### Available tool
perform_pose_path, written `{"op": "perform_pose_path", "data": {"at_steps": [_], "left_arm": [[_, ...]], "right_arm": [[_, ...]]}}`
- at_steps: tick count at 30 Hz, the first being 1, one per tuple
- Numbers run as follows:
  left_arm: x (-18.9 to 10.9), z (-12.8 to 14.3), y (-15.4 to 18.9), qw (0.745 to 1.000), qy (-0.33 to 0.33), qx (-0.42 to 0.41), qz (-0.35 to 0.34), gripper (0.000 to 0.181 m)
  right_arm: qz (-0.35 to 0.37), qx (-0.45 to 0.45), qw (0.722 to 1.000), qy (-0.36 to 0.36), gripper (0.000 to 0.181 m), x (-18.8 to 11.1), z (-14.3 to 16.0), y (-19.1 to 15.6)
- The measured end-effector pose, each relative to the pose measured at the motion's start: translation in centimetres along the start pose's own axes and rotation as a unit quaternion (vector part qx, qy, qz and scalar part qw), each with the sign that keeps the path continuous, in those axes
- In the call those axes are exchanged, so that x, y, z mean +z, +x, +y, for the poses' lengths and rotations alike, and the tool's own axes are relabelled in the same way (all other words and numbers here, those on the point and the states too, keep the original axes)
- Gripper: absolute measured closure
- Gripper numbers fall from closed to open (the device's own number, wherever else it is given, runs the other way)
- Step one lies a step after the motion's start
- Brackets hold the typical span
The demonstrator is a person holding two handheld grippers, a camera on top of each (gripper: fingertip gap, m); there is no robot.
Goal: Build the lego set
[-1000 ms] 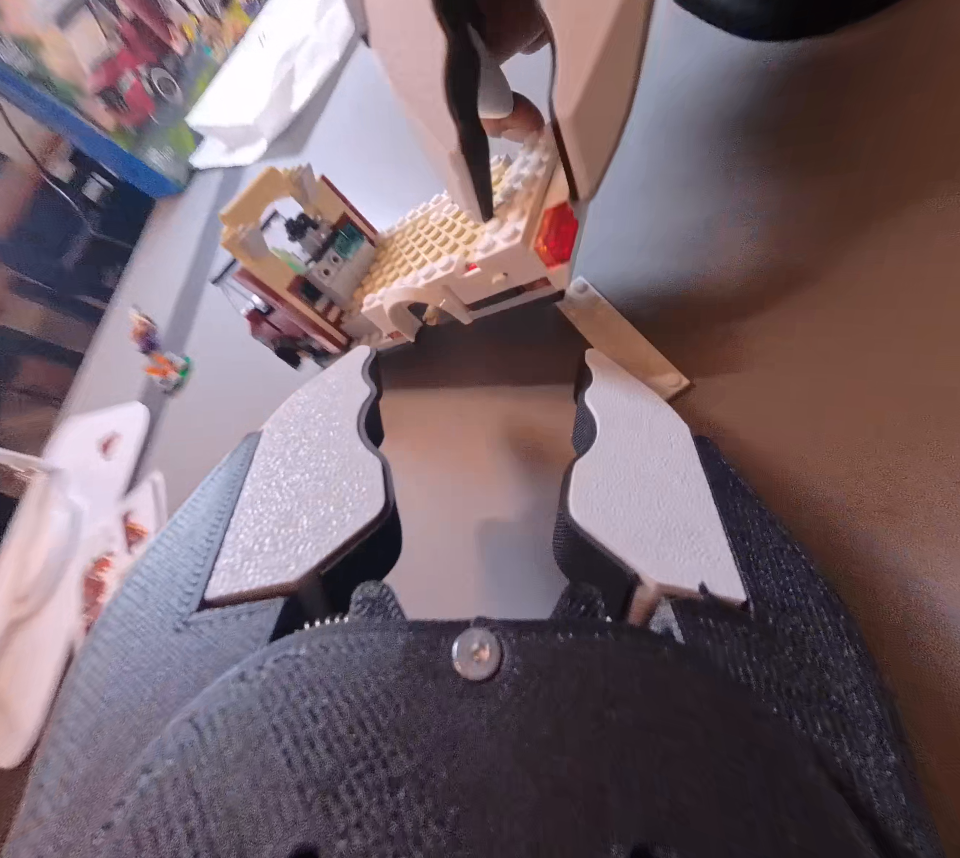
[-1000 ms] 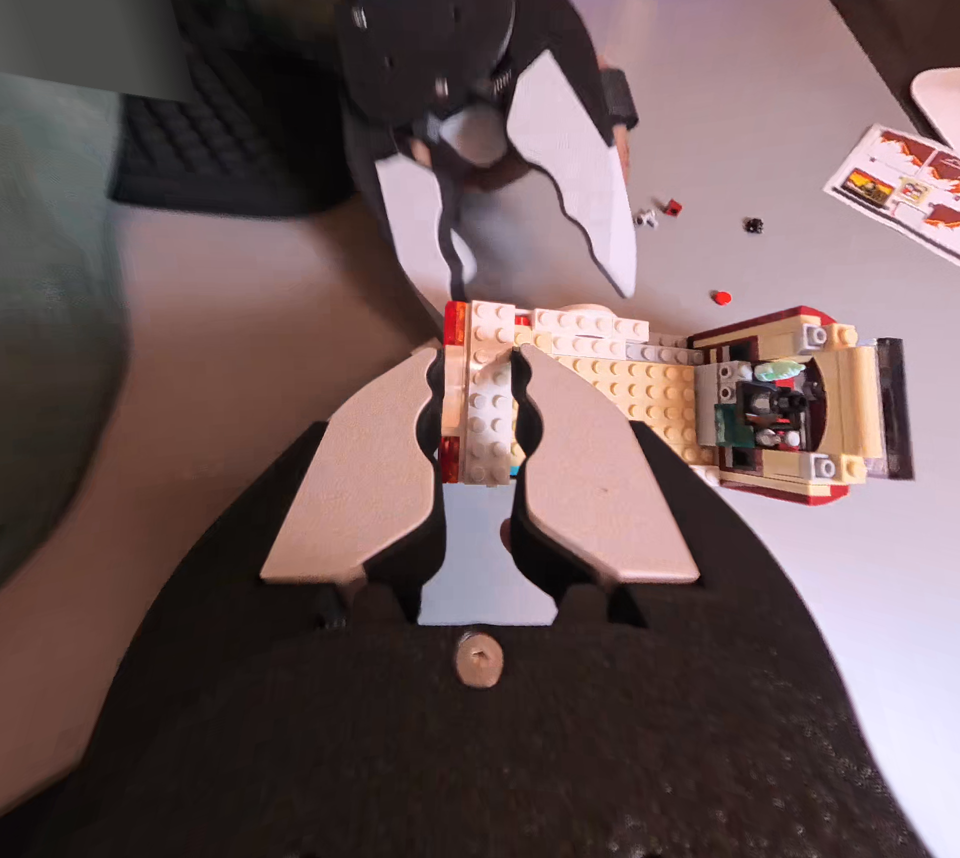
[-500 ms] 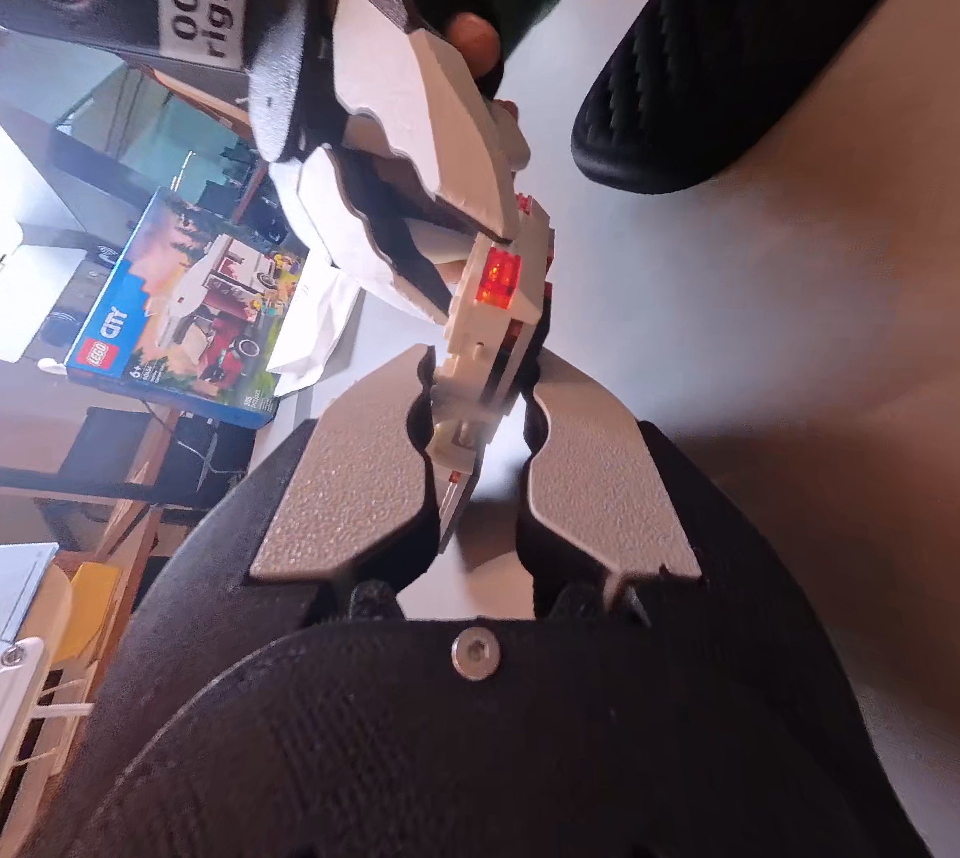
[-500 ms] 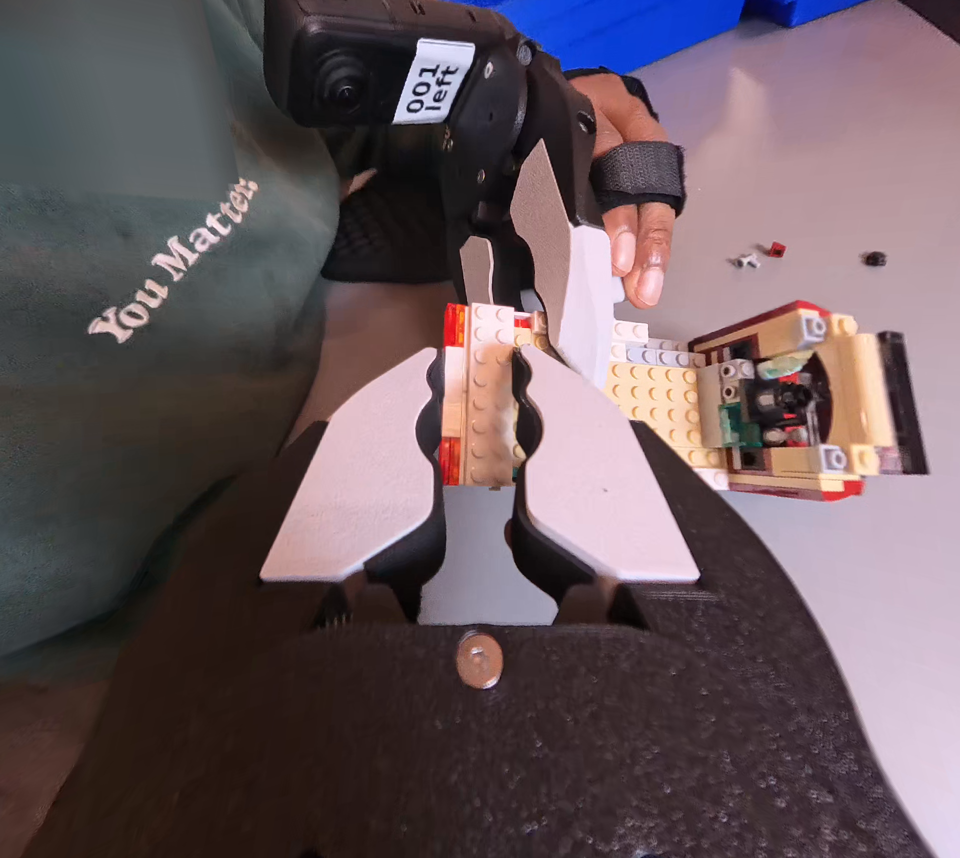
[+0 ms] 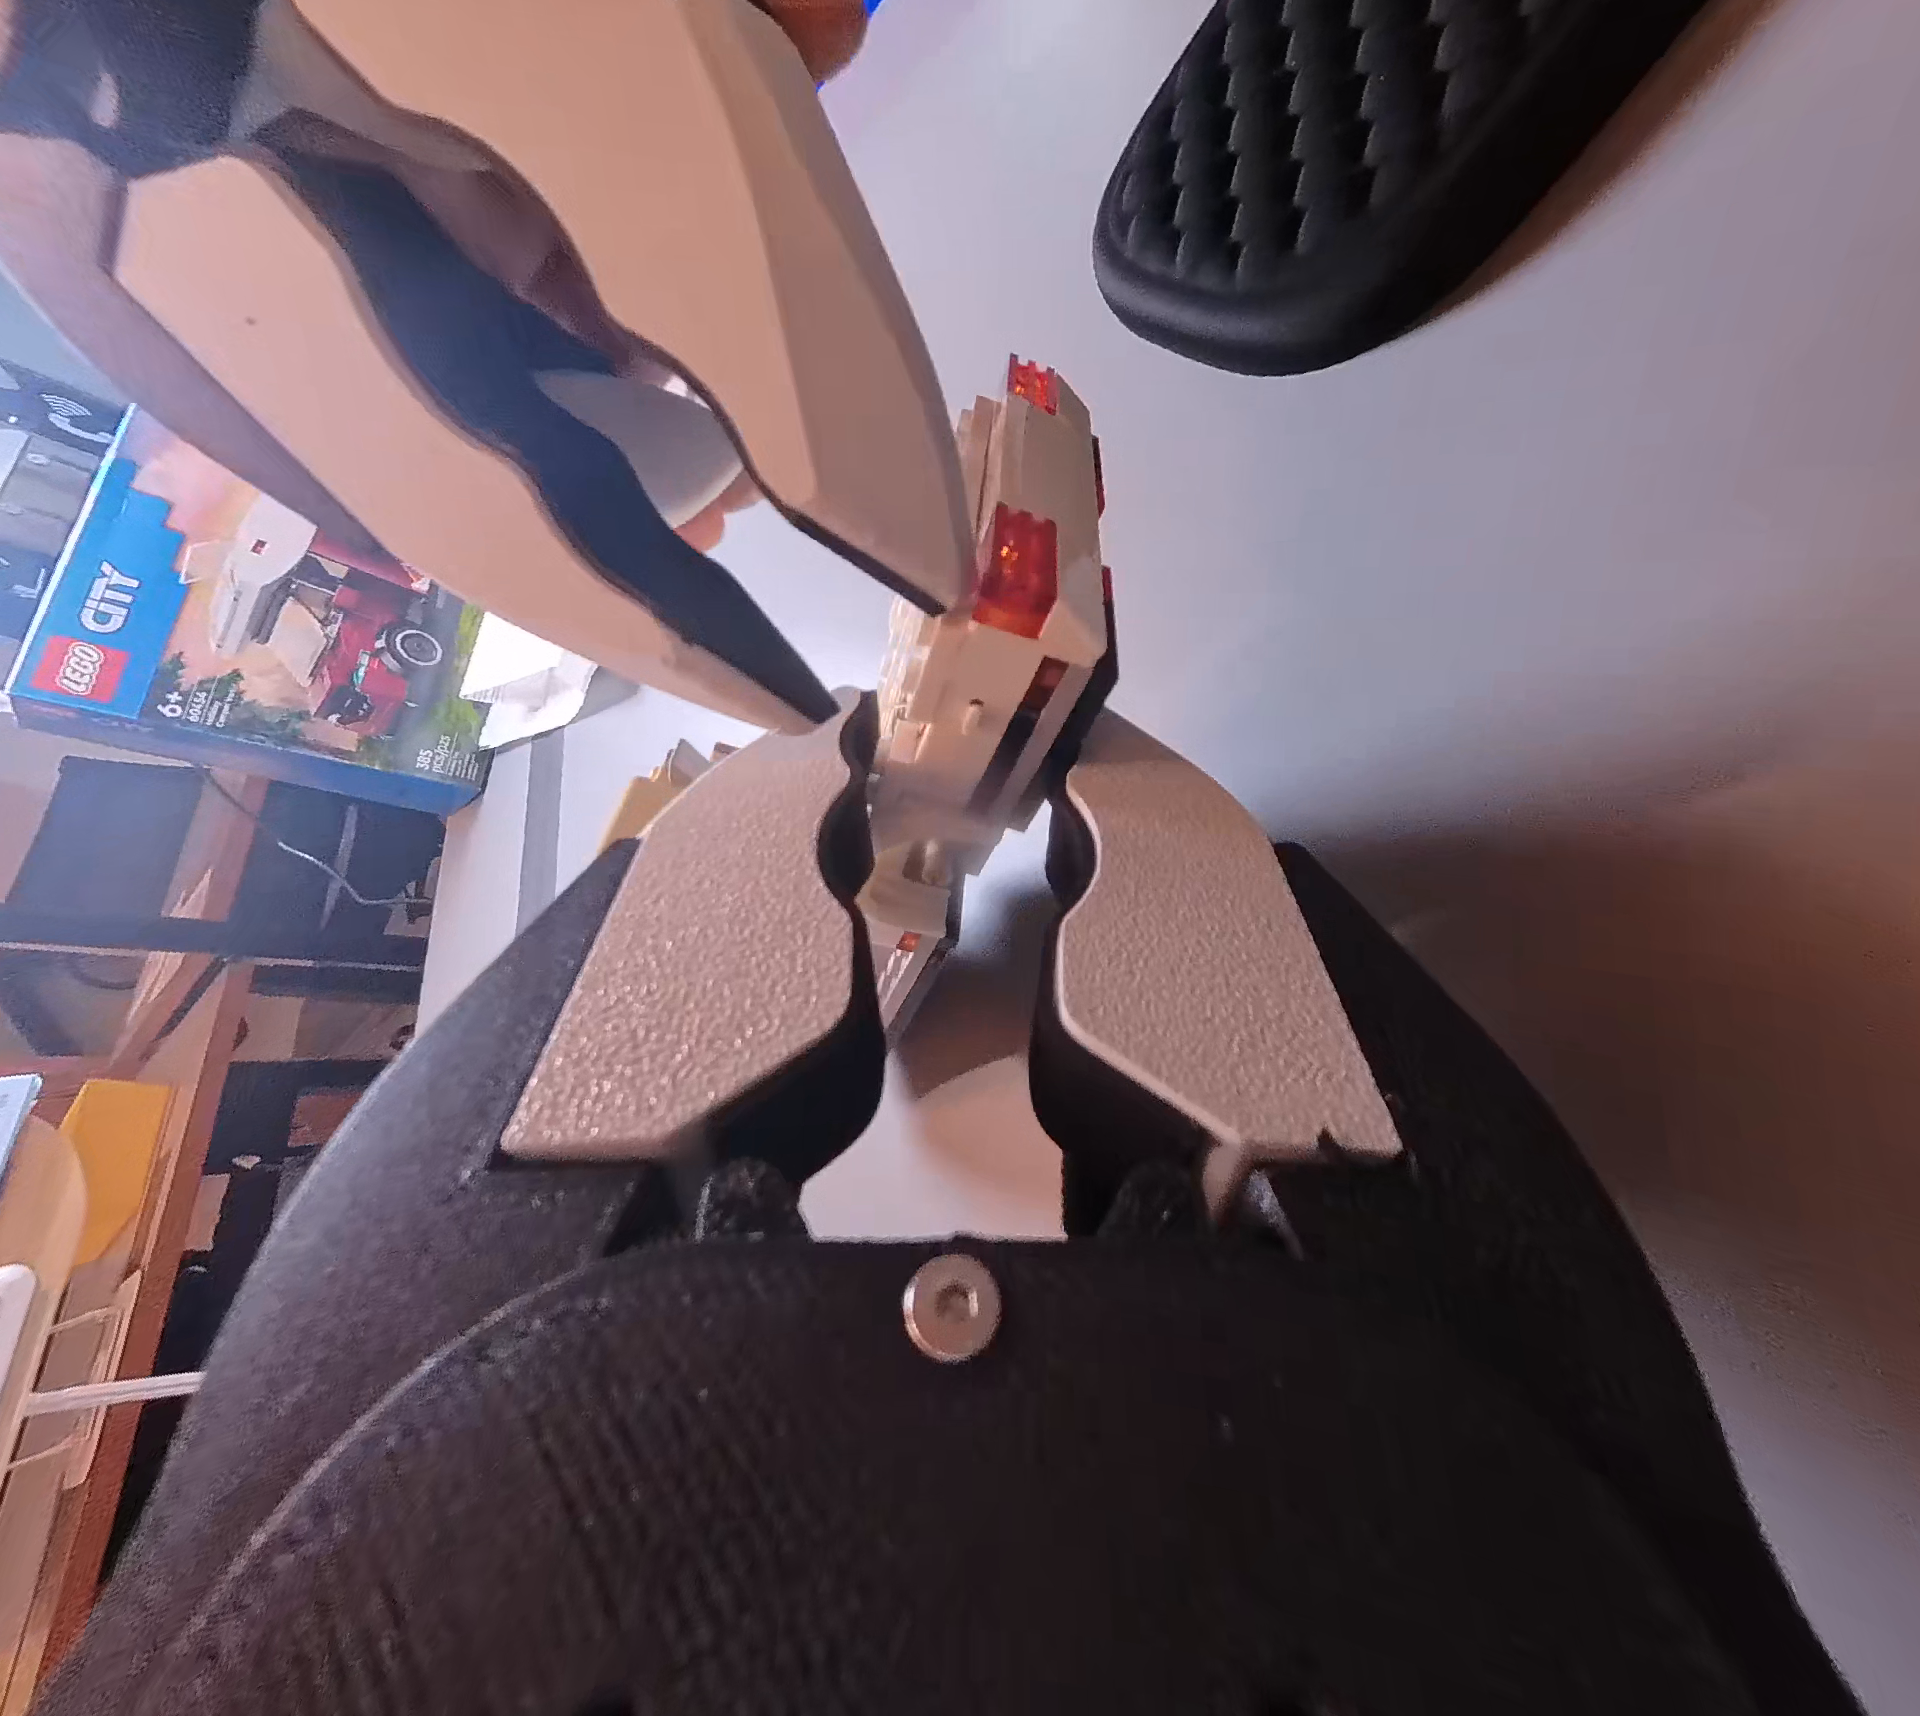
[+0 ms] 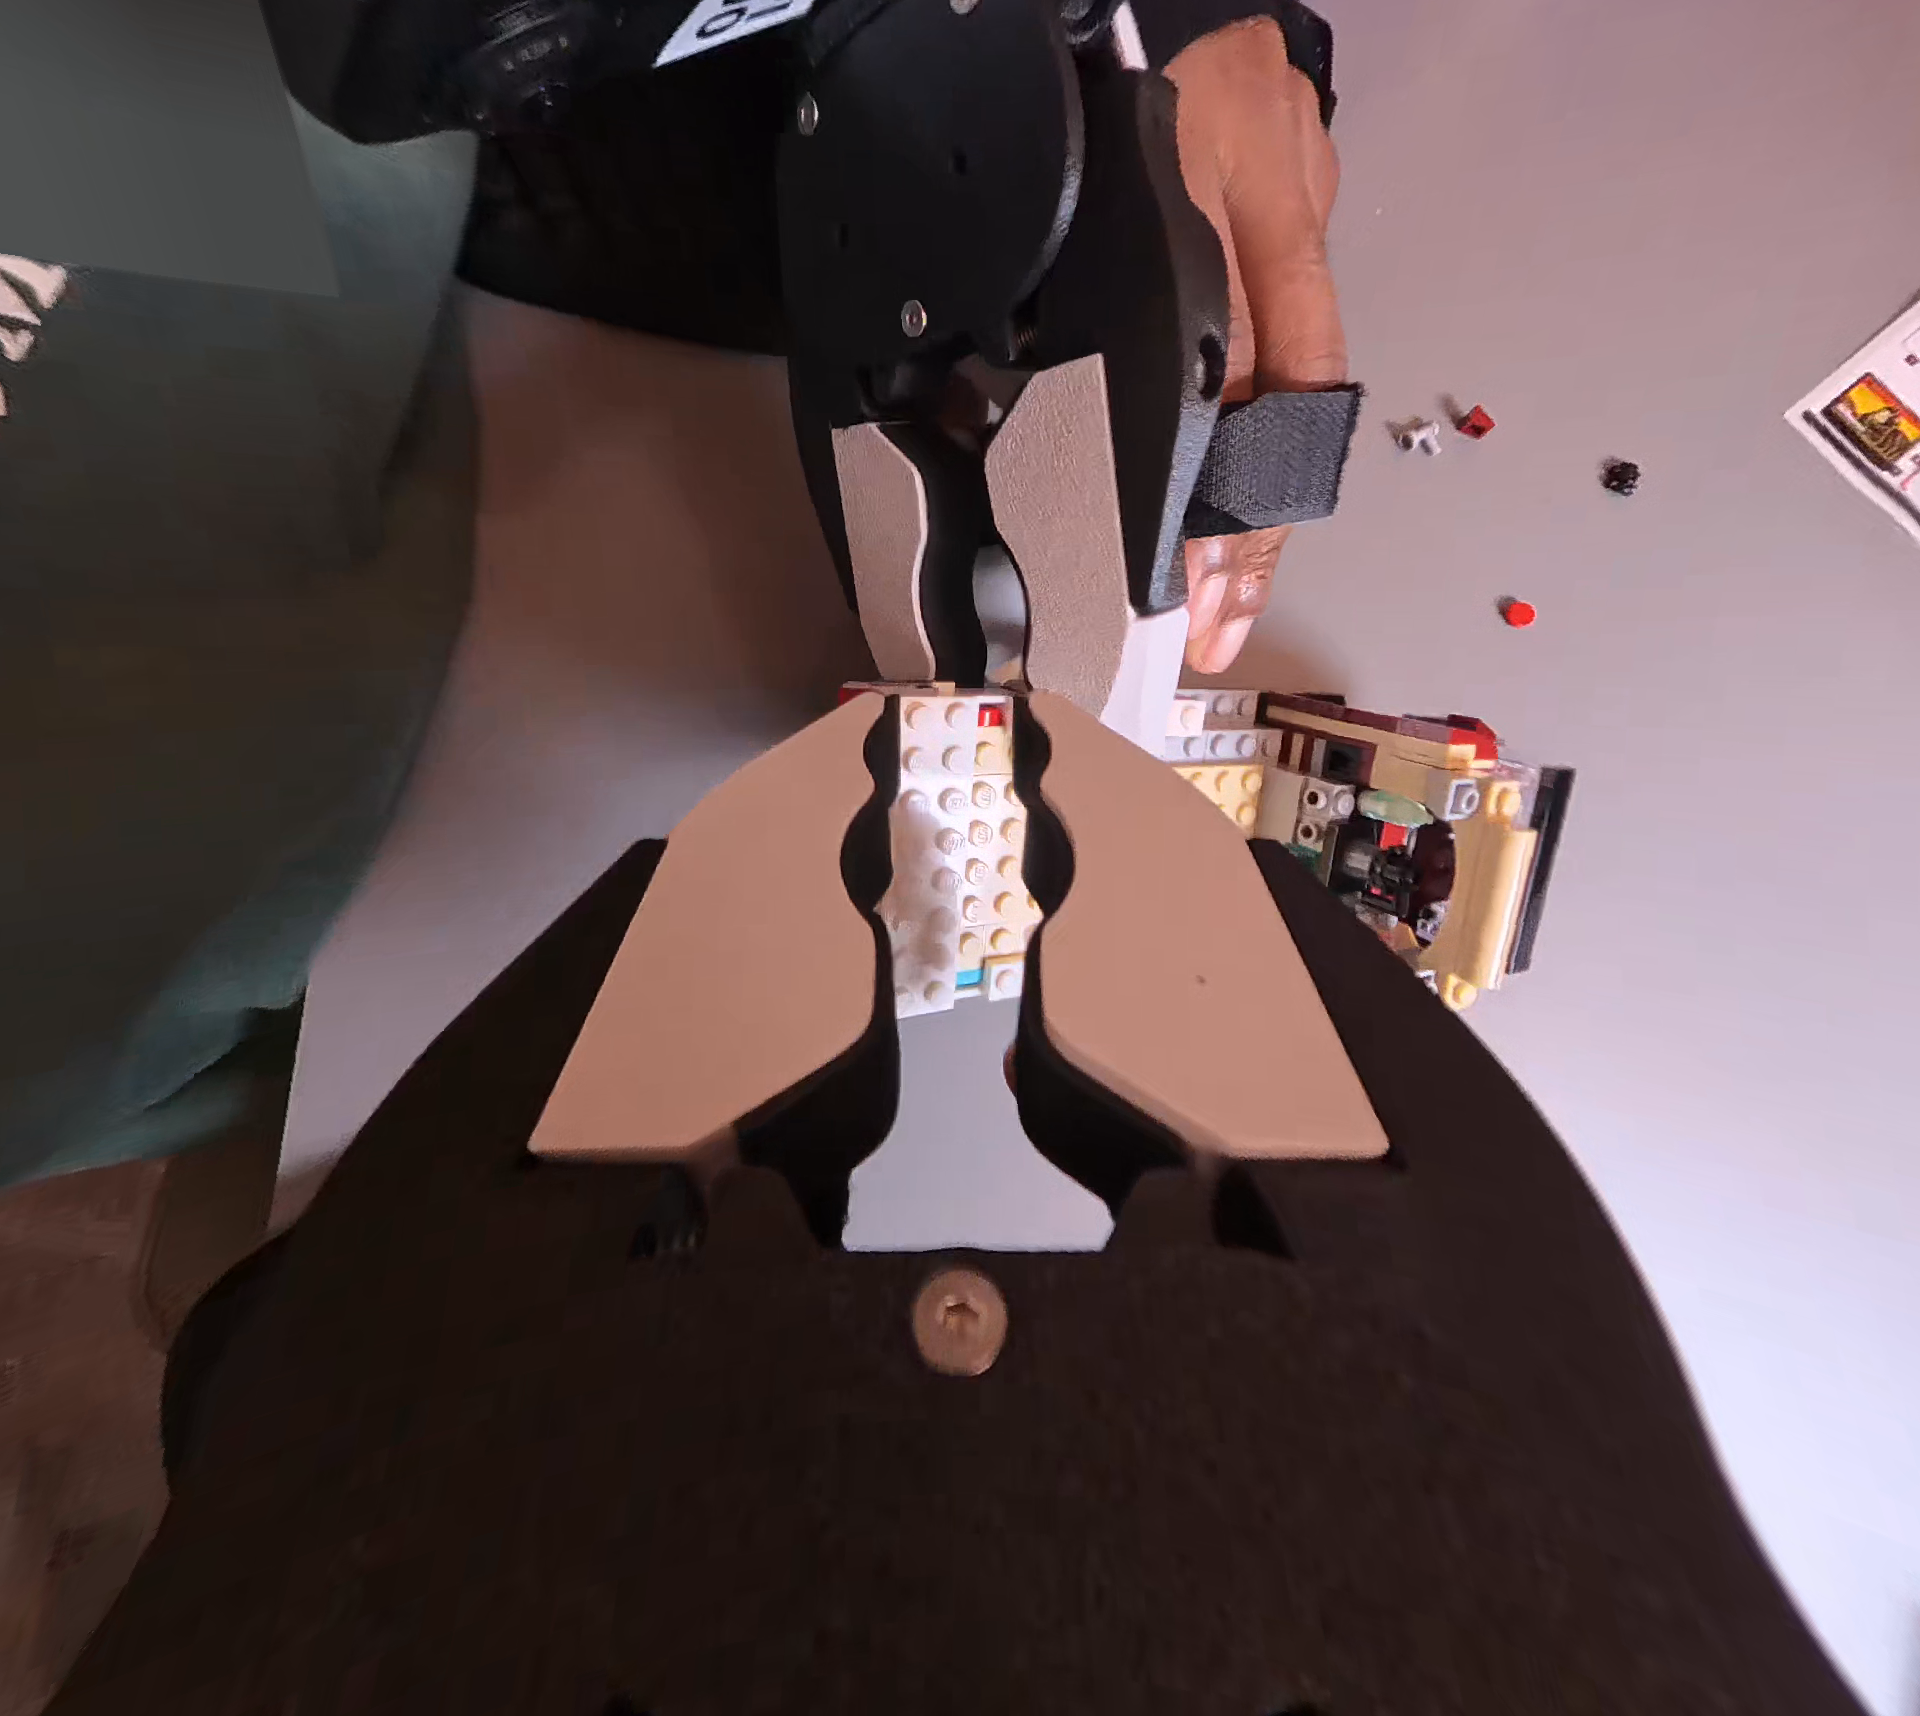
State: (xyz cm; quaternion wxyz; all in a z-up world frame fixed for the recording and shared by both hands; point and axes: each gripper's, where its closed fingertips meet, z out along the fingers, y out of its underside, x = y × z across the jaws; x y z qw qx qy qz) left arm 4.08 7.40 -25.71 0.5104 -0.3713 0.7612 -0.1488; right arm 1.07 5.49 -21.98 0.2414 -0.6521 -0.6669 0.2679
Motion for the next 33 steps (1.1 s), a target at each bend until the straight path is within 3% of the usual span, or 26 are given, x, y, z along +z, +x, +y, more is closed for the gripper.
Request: {"op": "perform_pose_path", "data": {"at_steps": [5,8,17,26,33], "left_arm": [[0.2,0.0,0.6,1.0,-0.005,0.009,0.009,0.151],[0.3,-0.4,0.8,1.0,0.0,0.018,0.008,0.151],[0.3,-0.7,1.4,1.0,0.017,0.005,0.026,0.151],[-0.1,-0.6,0.8,0.998,0.043,-0.039,0.028,0.149],[0.2,-0.1,1.1,0.998,0.043,-0.038,0.028,0.148]], "right_arm": [[-0.01,-0.018,0.998,-0.06,0.174,0.5,0.5,-1.2],[-0.029,0.002,0.997,-0.075,0.162,0.4,0.6,-1.1],[-0.167,0.068,0.981,-0.074,0.166,1.0,0.7,-2.0],[-0.159,0.084,0.978,-0.106,0.162,0.9,0.5,-1.4],[-0.177,0.11,0.975,-0.073,0.165,1.5,1.1,-1.3]]}}
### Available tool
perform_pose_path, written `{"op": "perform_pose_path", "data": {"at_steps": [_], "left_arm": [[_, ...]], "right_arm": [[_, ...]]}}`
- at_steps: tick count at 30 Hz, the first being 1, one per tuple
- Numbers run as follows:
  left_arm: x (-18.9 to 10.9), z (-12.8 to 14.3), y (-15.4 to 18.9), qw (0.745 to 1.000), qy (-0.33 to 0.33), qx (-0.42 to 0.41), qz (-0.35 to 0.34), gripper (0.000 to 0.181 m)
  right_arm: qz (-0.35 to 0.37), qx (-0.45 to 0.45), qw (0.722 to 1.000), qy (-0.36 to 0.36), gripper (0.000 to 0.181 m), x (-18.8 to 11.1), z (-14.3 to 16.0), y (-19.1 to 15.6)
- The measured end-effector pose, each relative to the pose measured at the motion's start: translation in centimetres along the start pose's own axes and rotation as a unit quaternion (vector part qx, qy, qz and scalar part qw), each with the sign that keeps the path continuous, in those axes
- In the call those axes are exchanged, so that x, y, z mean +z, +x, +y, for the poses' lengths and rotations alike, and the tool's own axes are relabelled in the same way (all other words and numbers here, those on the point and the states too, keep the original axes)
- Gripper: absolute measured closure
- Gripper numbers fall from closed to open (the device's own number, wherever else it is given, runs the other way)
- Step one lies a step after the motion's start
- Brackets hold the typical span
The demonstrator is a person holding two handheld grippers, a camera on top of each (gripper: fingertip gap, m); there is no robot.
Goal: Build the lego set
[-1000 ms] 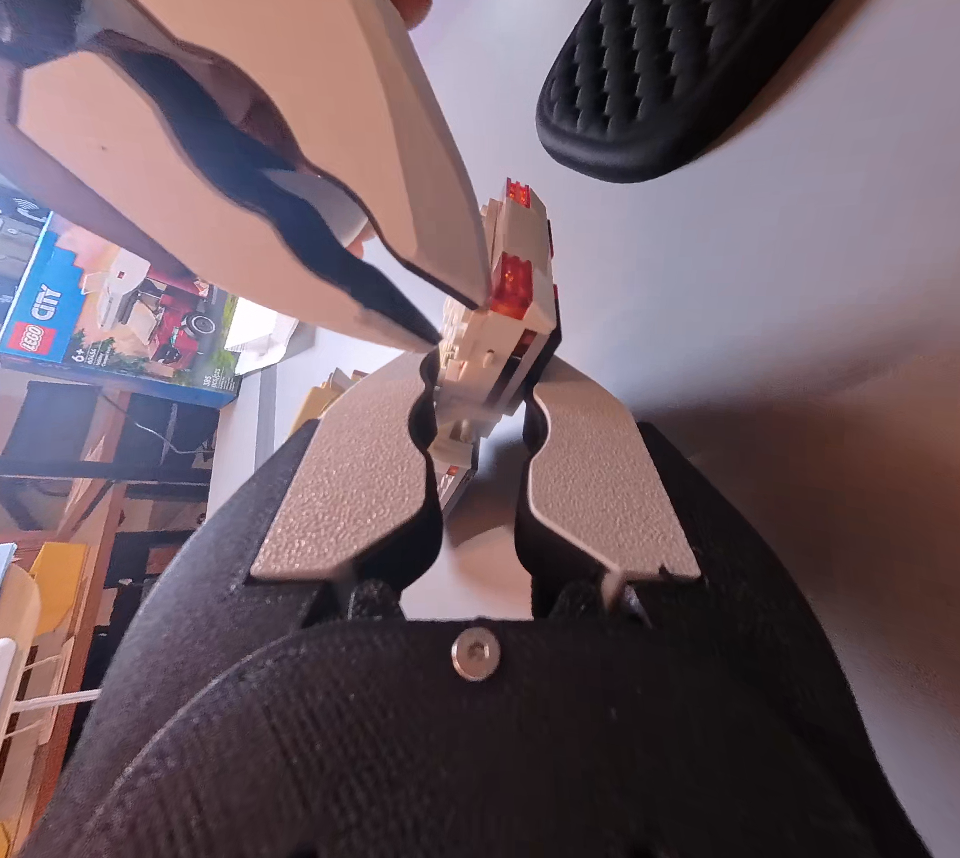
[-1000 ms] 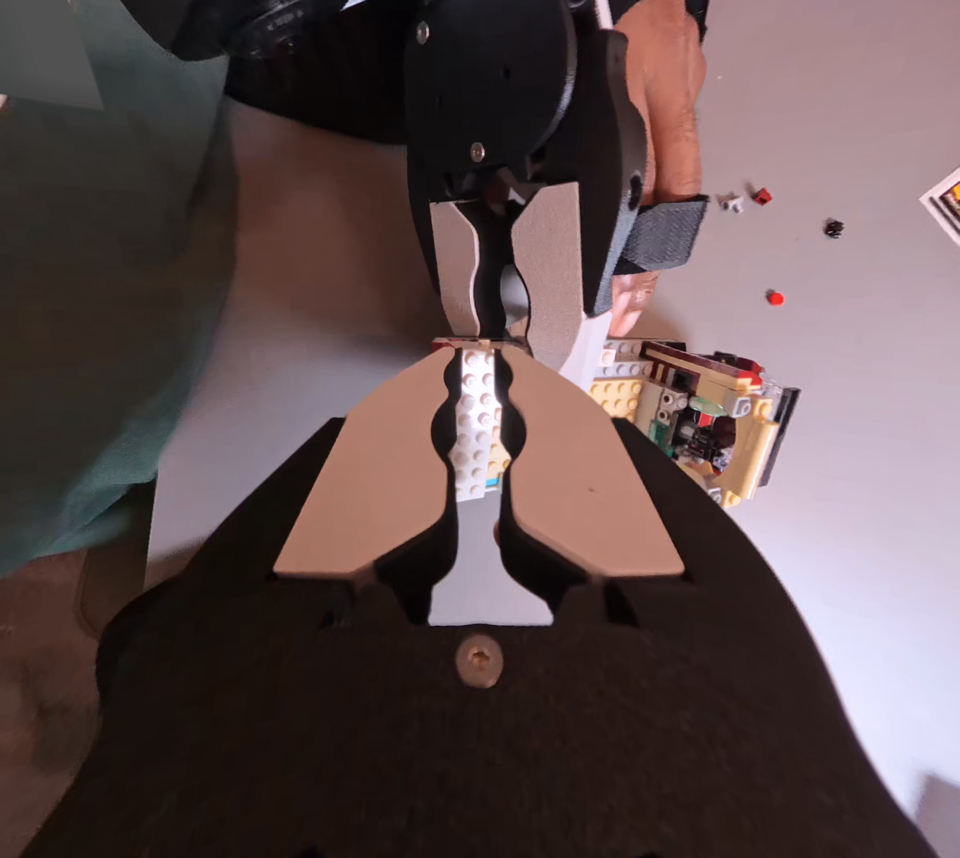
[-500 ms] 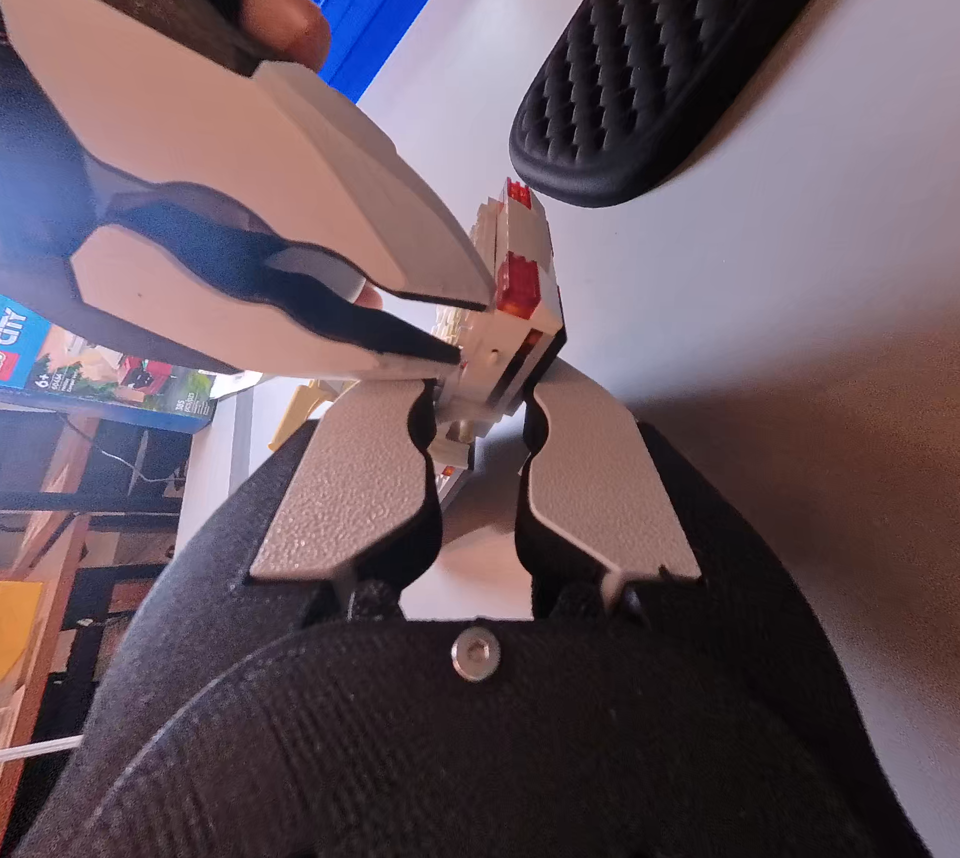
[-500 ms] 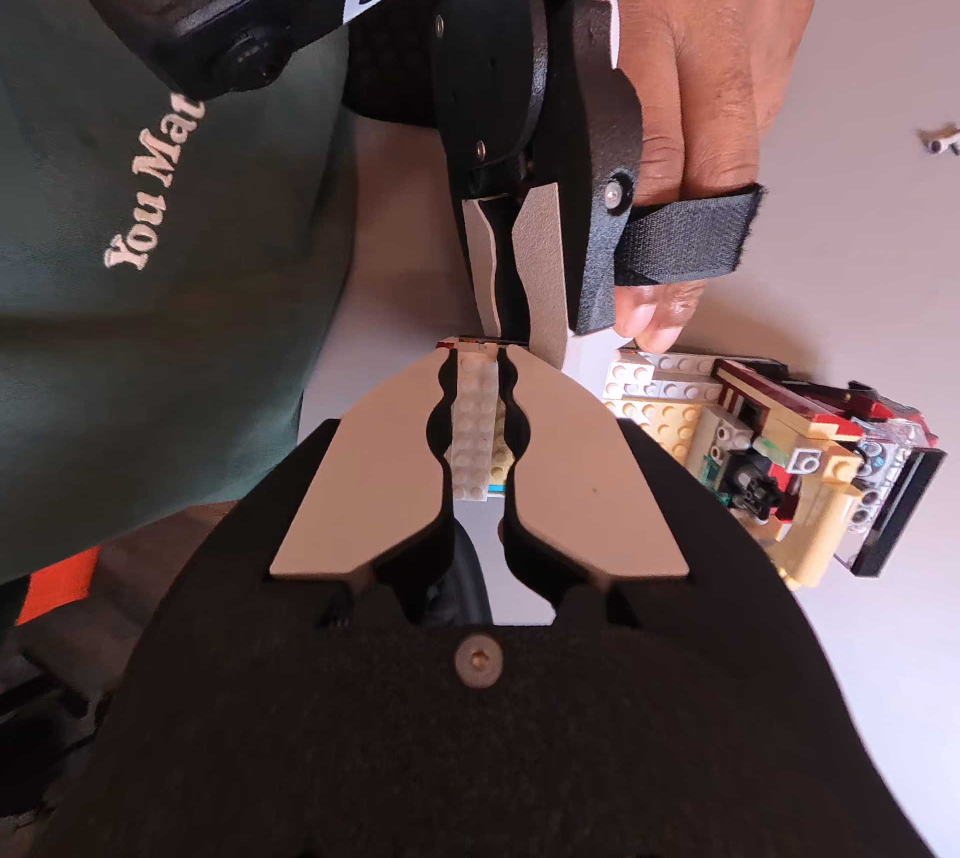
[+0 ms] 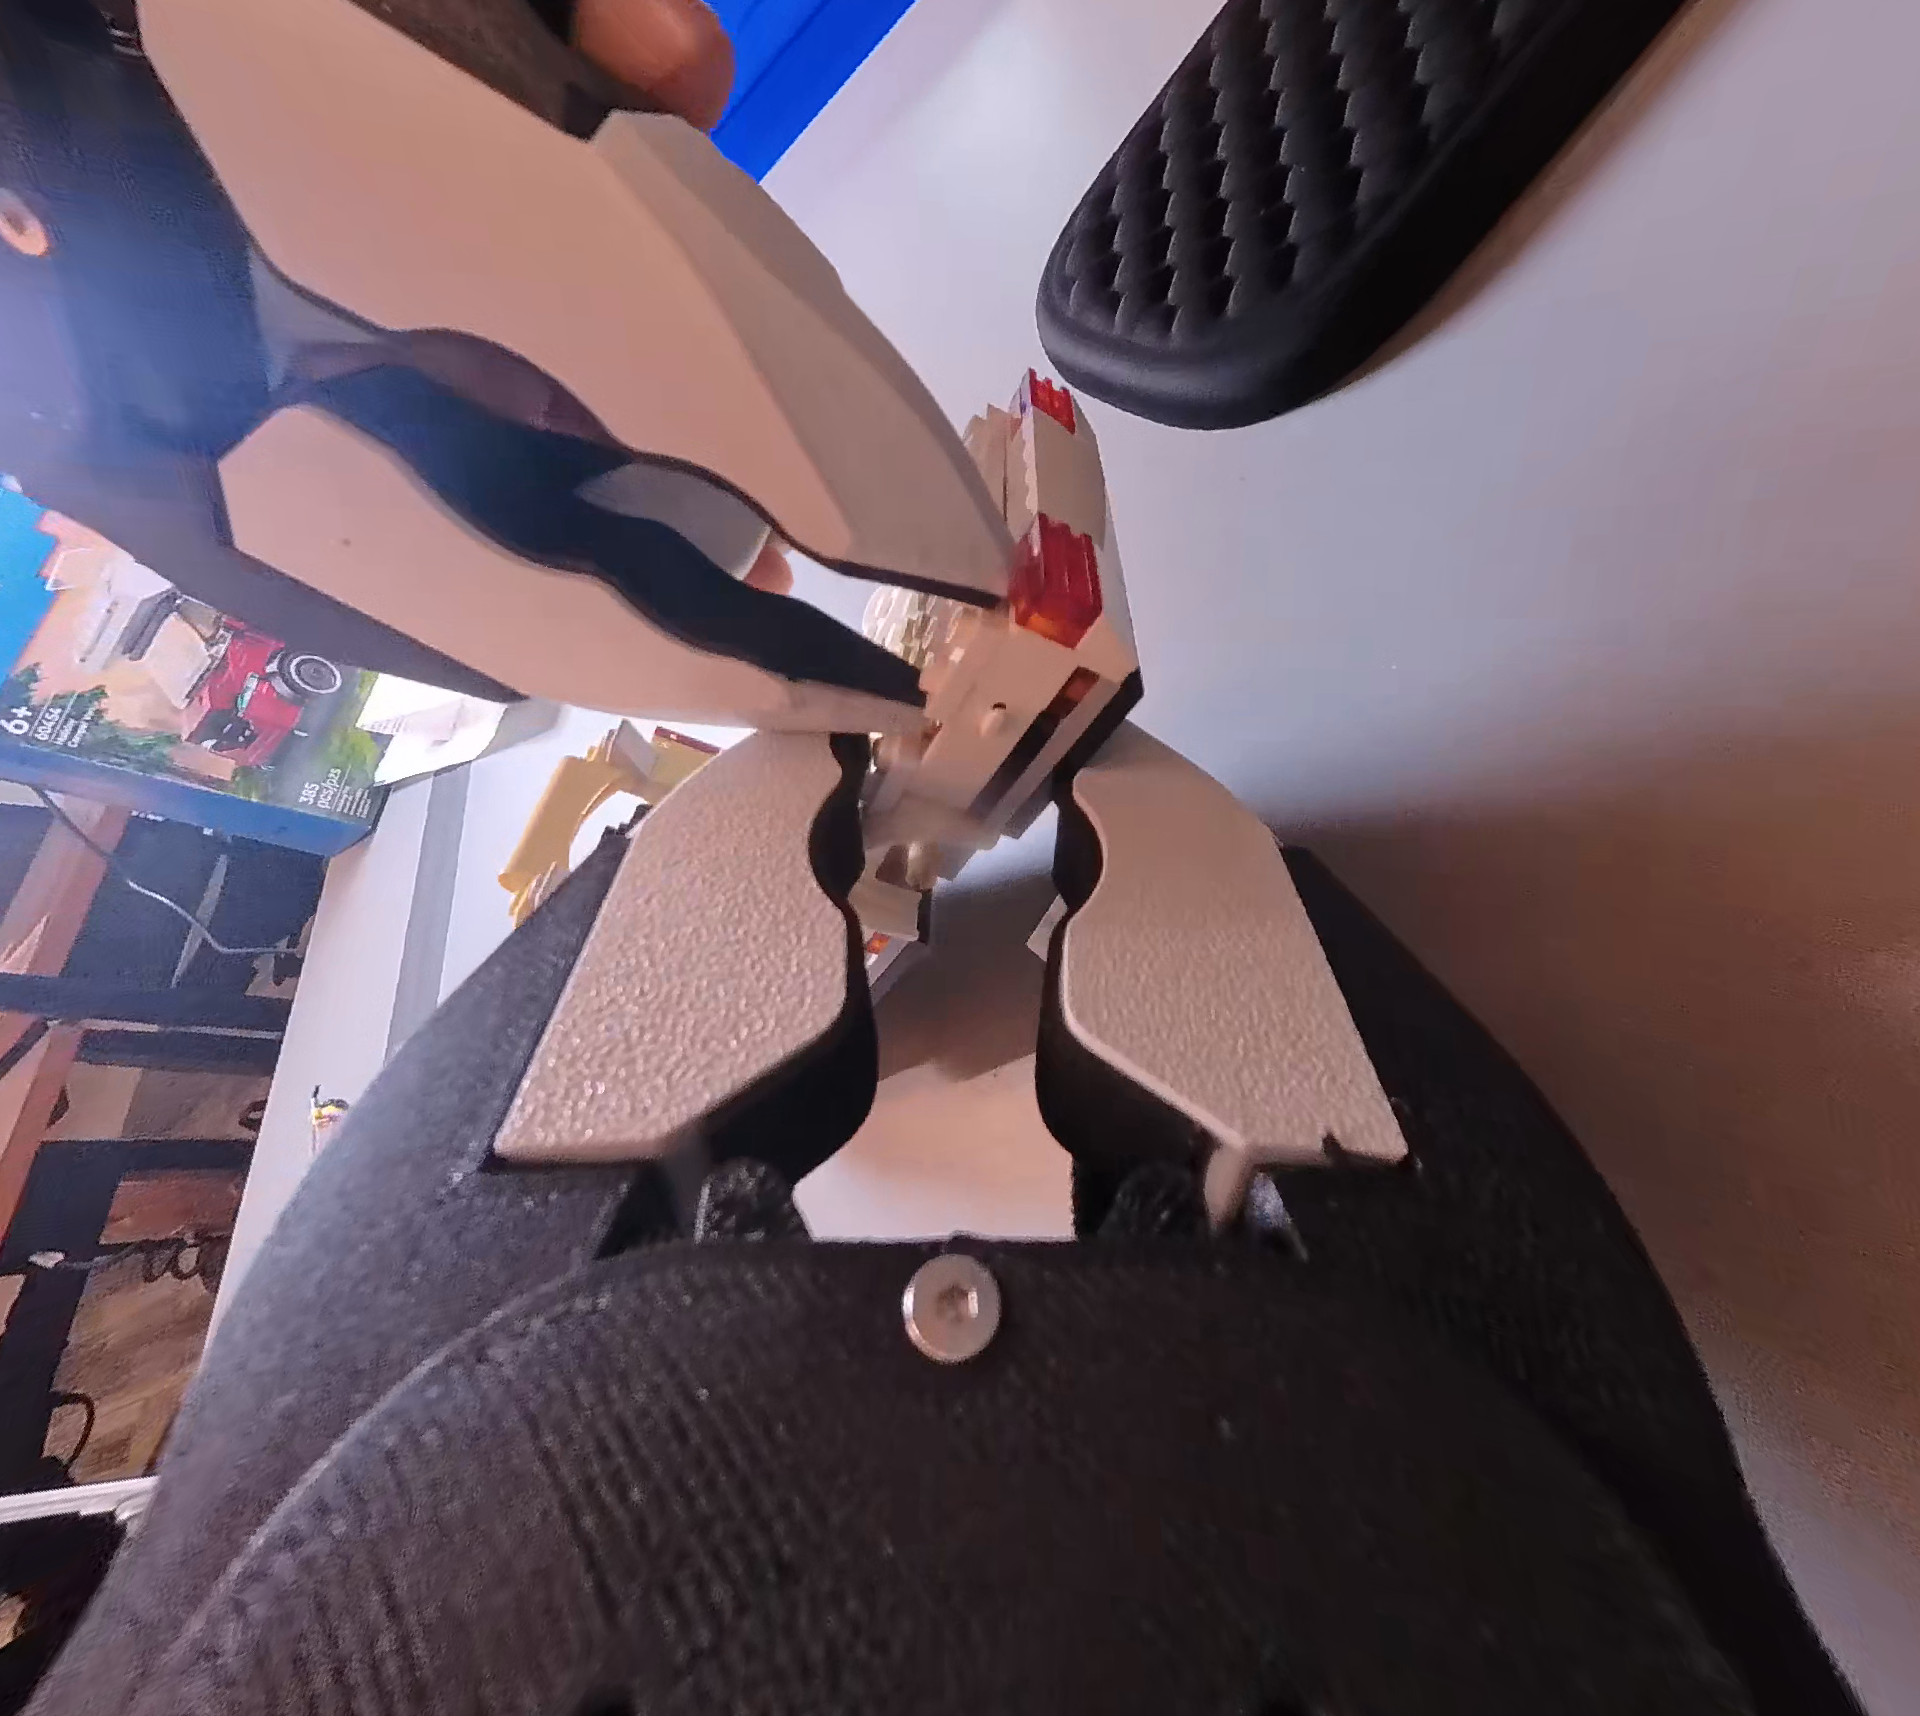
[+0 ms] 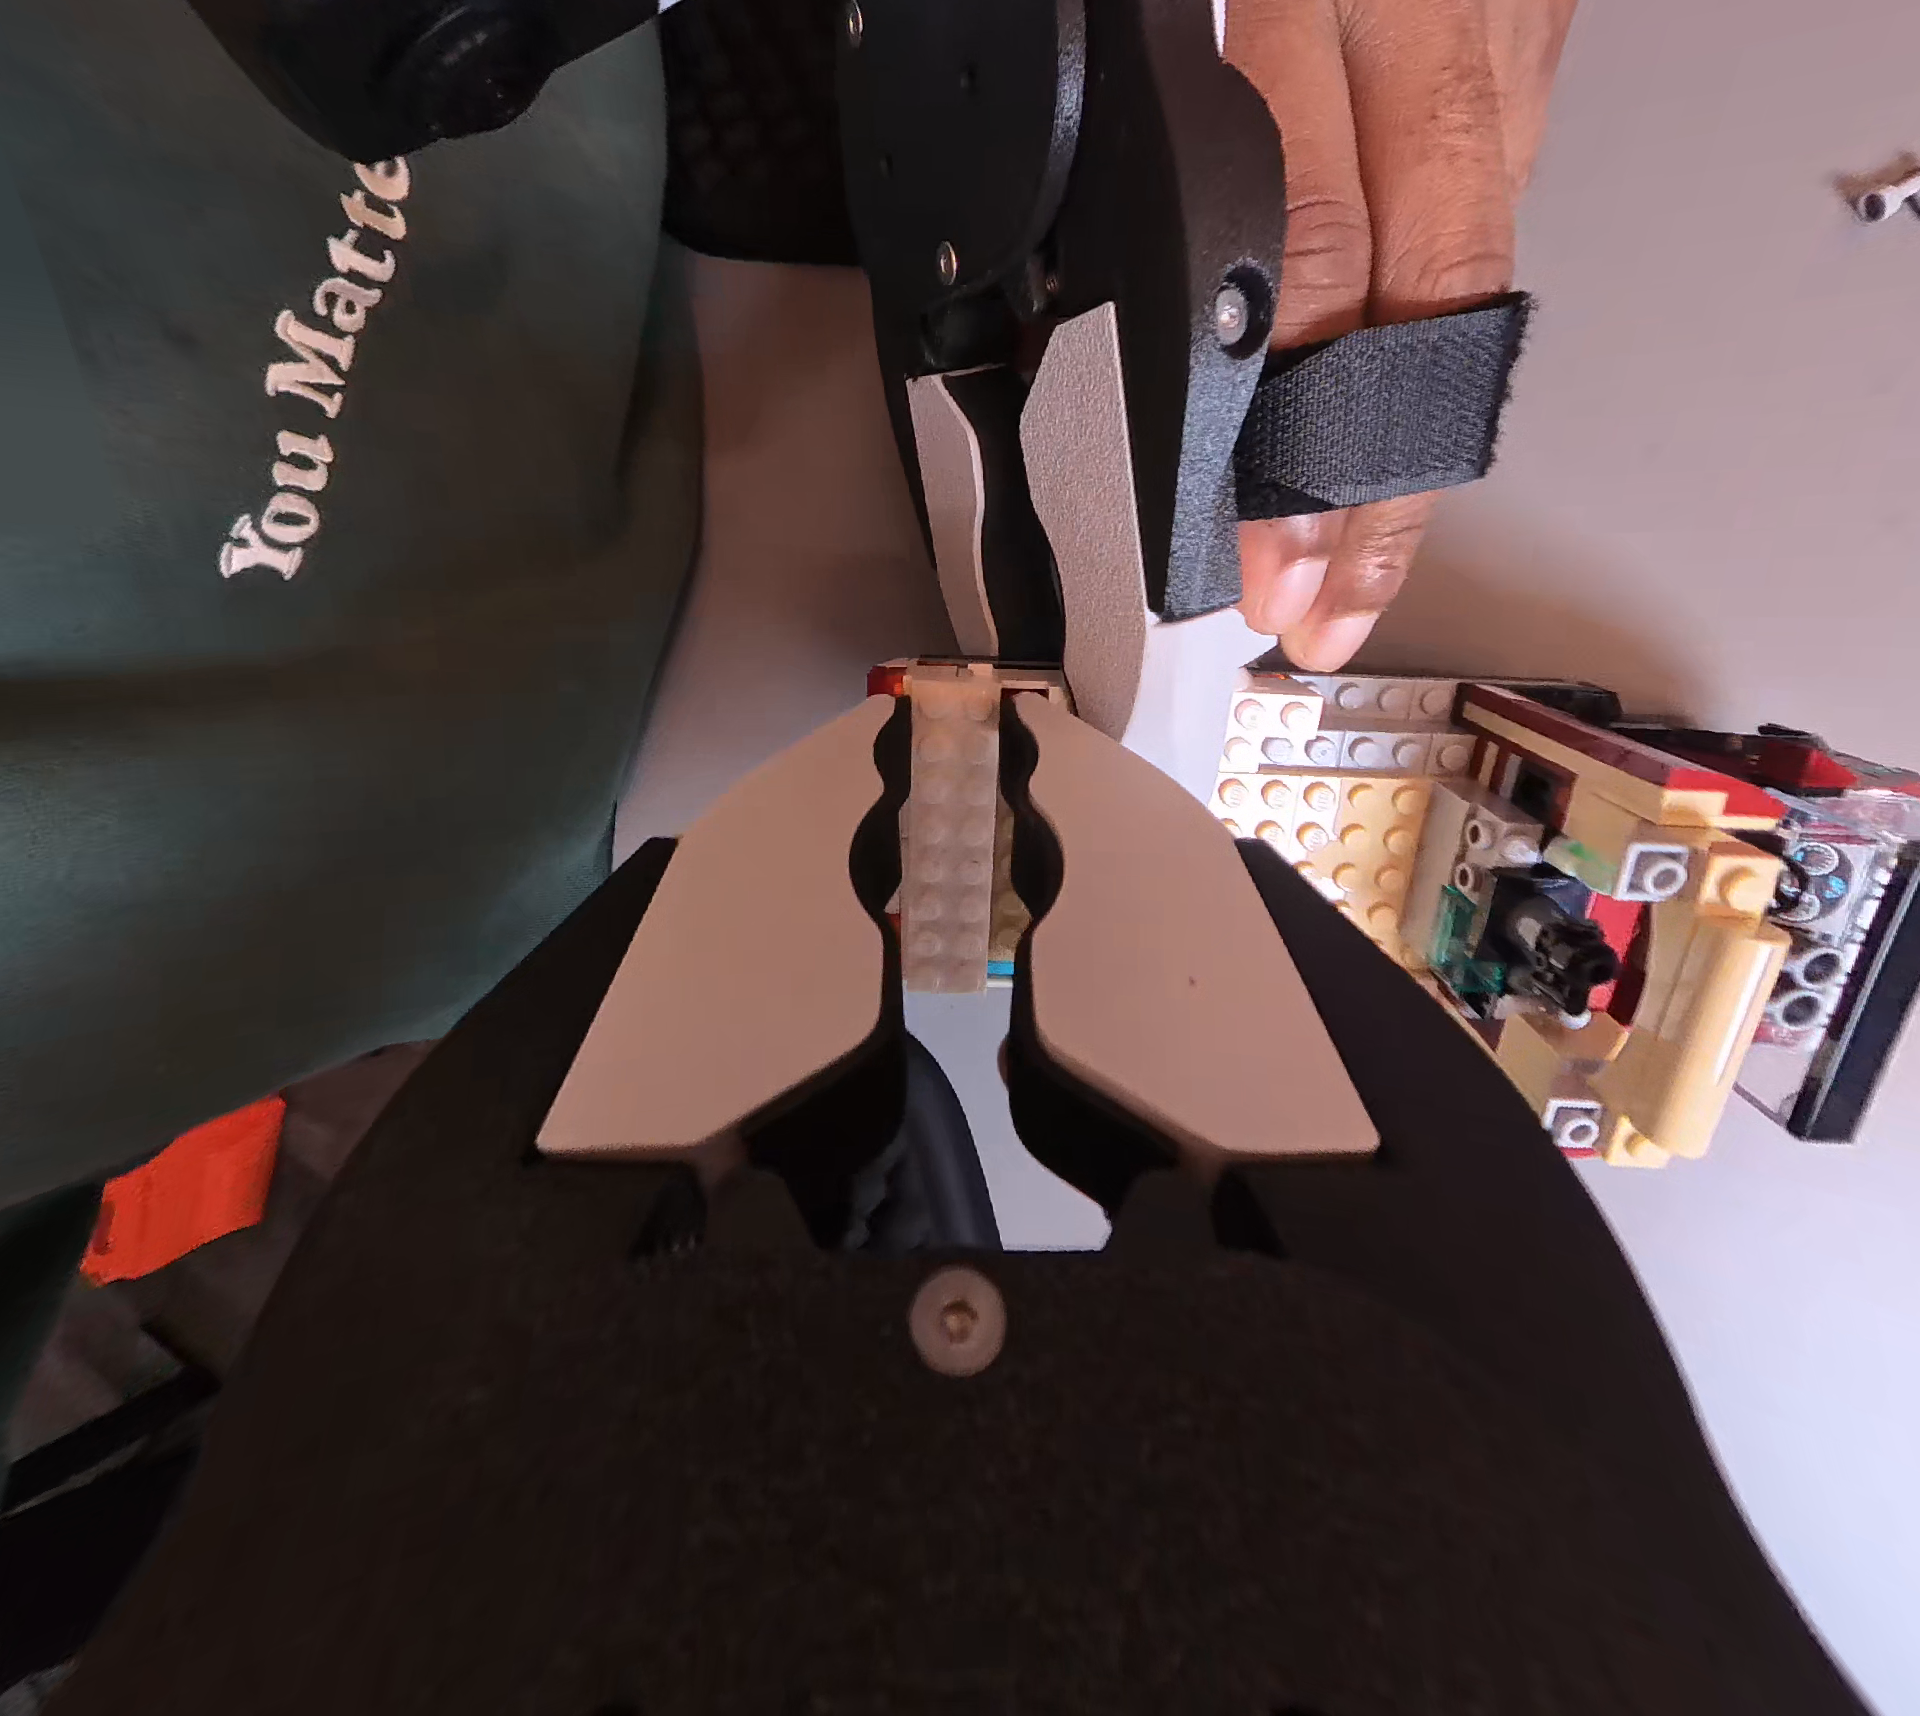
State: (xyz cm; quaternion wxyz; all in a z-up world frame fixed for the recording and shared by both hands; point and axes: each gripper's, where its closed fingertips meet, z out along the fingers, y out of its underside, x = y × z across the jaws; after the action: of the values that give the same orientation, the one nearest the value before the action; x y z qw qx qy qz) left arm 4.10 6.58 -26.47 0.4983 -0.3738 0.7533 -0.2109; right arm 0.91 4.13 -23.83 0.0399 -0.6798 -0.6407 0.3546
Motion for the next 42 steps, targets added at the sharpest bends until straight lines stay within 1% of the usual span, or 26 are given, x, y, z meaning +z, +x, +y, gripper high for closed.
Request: {"op": "perform_pose_path", "data": {"at_steps": [4,11,14,25,26,27,28,29,30,31,32,33,34,39,42], "left_arm": [[0.0,0.2,0.3,1.0,-0.002,0.008,0.001,0.148],[-0.1,0.3,0.3,1.0,0.01,0.021,-0.015,0.149],[-0.3,-0.1,0.1,0.999,0.028,0.011,-0.018,0.149],[-0.2,-0.7,-0.5,0.998,0.046,0.003,-0.037,0.151],[0.0,0.0,-0.3,0.999,0.026,0.007,-0.031,0.151],[0.3,1.2,0.4,0.999,0.008,0.026,-0.03,0.15],[0.5,1.8,1.0,0.998,-0.002,0.046,-0.032,0.149],[0.2,1.3,0.8,0.998,0.006,0.043,-0.038,0.15],[-0.3,0.4,0.1,0.999,0.024,0.014,-0.034,0.15],[-0.4,0.2,-0.3,0.999,0.025,-0.002,-0.027,0.151],[-0.3,0.3,-0.4,0.999,0.02,0.007,-0.028,0.151],[0.0,0.6,-0.1,0.999,0.013,0.017,-0.026,0.151],[0.1,0.7,0.1,0.999,0.009,0.023,-0.025,0.15],[-0.2,0.1,-0.8,1.0,0.005,0.006,-0.029,0.151],[-0.2,0.1,-0.6,1.0,0.004,0.003,-0.027,0.151]], "right_arm": [[-0.002,-0.024,1.0,0.006,0.166,0.3,0.1,0.0],[0.008,-0.024,0.996,0.088,0.166,0.4,-0.2,0.0],[0.006,-0.017,0.991,0.135,0.166,0.0,-0.6,-0.2],[-0.003,-0.01,0.976,0.216,0.167,-1.4,-0.9,-0.5],[-0.02,-0.008,0.968,0.25,0.181,-2.6,-1.6,-1.0],[-0.015,-0.011,0.958,0.286,0.181,-4.4,-2.2,-1.0],[0.009,-0.022,0.956,0.291,0.181,-5.3,-2.1,-0.8],[0.03,-0.027,0.961,0.273,0.181,-4.8,-1.4,-0.5],[0.033,-0.02,0.966,0.255,0.181,-3.8,-0.7,-0.5],[0.034,-0.013,0.969,0.244,0.181,-3.1,-0.3,-0.6],[0.042,-0.015,0.97,0.238,0.181,-2.8,-0.4,-0.7],[0.059,-0.023,0.971,0.232,0.167,-2.7,-0.8,-0.6],[0.076,-0.031,0.972,0.219,0.159,-2.6,-1.0,-0.5],[0.083,-0.008,0.984,0.159,0.159,-0.9,-1.2,0.4],[0.063,0.008,0.989,0.136,0.16,-0.5,-1.3,0.5]]}}
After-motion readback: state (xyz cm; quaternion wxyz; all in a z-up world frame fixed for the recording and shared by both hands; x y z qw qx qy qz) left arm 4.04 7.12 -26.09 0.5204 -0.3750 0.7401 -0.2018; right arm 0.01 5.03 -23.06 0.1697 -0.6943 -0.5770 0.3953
